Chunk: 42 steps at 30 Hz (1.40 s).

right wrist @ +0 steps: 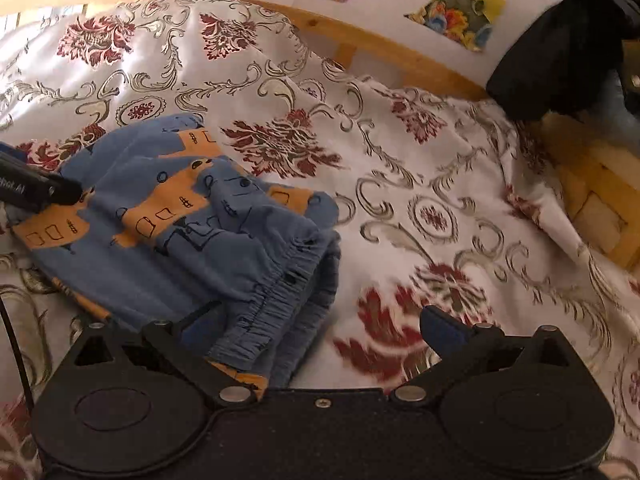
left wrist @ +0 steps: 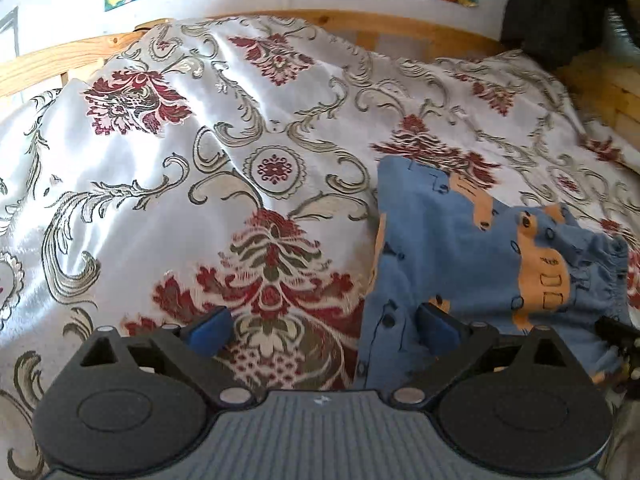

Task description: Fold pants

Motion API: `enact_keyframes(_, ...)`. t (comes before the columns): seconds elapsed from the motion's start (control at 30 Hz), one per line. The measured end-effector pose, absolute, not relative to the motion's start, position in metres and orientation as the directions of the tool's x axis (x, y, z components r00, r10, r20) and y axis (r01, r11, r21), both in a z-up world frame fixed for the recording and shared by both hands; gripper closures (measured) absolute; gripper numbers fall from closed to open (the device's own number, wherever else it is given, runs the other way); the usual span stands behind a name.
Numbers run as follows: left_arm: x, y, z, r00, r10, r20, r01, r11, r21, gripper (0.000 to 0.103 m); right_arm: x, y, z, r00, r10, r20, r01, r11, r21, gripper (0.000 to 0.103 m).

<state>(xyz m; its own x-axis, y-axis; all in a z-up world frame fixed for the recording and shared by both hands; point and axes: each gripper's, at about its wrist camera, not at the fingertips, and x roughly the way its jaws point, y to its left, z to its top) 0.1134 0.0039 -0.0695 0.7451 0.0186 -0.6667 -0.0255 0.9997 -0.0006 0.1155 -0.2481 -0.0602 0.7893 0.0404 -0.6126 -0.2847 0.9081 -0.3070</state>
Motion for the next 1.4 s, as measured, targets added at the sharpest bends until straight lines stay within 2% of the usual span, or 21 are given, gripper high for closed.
enact_keyframes(0.1, 0.101, 0.009, -0.065, 0.74, -0.005, -0.672, 0.014, 1.0, 0.008, 0.002, 0.107, -0.261, -0.051, 0.78, 0.05, -0.624, -0.259, 0.933, -0.248, 0.001)
enact_keyframes(0.2, 0.098, 0.011, -0.053, 0.747, 0.004, -0.665, 0.026, 0.999, 0.035, 0.002, 0.087, -0.268, -0.034, 0.828, 0.082, -0.555, -0.22, 0.957, -0.188, 0.001)
enact_keyframes(0.3, 0.107, 0.012, -0.034, 0.767, 0.048, -0.64, -0.023, 0.999, 0.048, 0.002, 0.085, -0.262, -0.025, 0.895, 0.049, -0.444, -0.167, 0.959, -0.23, 0.001)
enact_keyframes(0.43, 0.134, 0.008, -0.015, 0.774, 0.036, -0.632, -0.033, 0.999, 0.016, 0.001, 0.11, -0.243, -0.026, 0.94, -0.004, -0.341, -0.11, 0.944, -0.313, 0.001)
enact_keyframes(0.57, 0.176, -0.008, -0.017, 0.769, 0.068, -0.635, -0.049, 0.998, 0.048, 0.001, 0.138, -0.228, -0.043, 0.953, -0.069, -0.295, -0.065, 0.905, -0.42, 0.001)
enact_keyframes(0.87, 0.22, -0.026, -0.063, 0.745, 0.147, -0.651, -0.073, 0.987, 0.14, 0.001, 0.161, -0.232, -0.075, 0.94, -0.127, -0.317, -0.037, 0.885, -0.464, 0.001)
enact_keyframes(1.1, 0.23, -0.027, -0.076, 0.751, 0.187, -0.633, -0.086, 0.979, 0.187, 0.0, 0.17, -0.258, -0.084, 0.916, -0.176, -0.36, 0.008, 0.906, -0.424, 0.001)
enact_keyframes(1.17, 0.23, -0.026, -0.076, 0.749, 0.185, -0.636, -0.088, 0.98, 0.181, 0.0, 0.167, -0.265, -0.079, 0.921, -0.181, -0.345, 0.034, 0.919, -0.393, 0.001)
enact_keyframes(1.27, 0.222, -0.018, -0.066, 0.751, 0.182, -0.635, -0.123, 0.983, 0.137, 0.001, 0.155, -0.258, -0.066, 0.946, -0.131, -0.296, 0.005, 0.92, -0.392, 0.001)
enact_keyframes(1.4, 0.191, -0.008, -0.05, 0.78, 0.145, -0.609, -0.118, 0.989, 0.085, 0.001, 0.14, -0.246, -0.052, 0.949, 0.01, -0.316, -0.115, 0.942, -0.314, 0.001)
